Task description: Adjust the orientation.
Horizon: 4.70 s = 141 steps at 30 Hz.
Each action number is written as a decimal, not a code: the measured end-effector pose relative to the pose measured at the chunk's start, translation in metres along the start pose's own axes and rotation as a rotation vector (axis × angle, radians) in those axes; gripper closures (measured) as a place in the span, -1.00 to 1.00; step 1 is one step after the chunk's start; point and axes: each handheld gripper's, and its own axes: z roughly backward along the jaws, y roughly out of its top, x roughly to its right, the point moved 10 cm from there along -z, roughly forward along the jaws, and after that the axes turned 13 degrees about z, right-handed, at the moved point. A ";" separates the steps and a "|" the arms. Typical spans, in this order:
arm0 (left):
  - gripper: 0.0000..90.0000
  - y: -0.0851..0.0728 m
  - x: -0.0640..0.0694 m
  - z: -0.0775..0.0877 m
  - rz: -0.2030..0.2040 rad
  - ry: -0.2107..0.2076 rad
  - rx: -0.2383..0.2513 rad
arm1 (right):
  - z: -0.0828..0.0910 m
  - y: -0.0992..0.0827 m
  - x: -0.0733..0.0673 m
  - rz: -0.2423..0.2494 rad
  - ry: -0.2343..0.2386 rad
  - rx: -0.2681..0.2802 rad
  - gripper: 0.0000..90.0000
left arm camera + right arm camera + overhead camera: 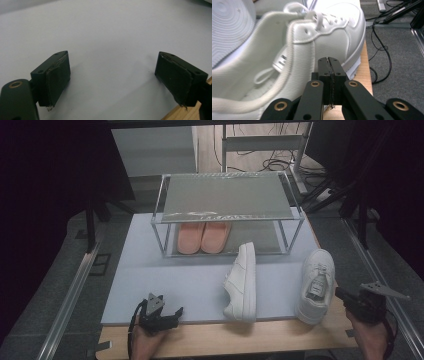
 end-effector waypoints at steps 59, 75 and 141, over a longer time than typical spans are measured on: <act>-0.71 0.000 0.000 0.000 0.003 0.000 0.001 | -0.040 0.071 -0.186 0.259 0.323 0.044 1.00; -0.71 0.000 0.000 0.000 -0.002 0.000 0.000 | -0.062 0.087 -0.222 0.306 0.376 0.041 1.00; -0.71 0.000 0.000 0.000 0.001 0.000 0.000 | -0.078 0.031 -0.177 0.257 0.145 -0.084 1.00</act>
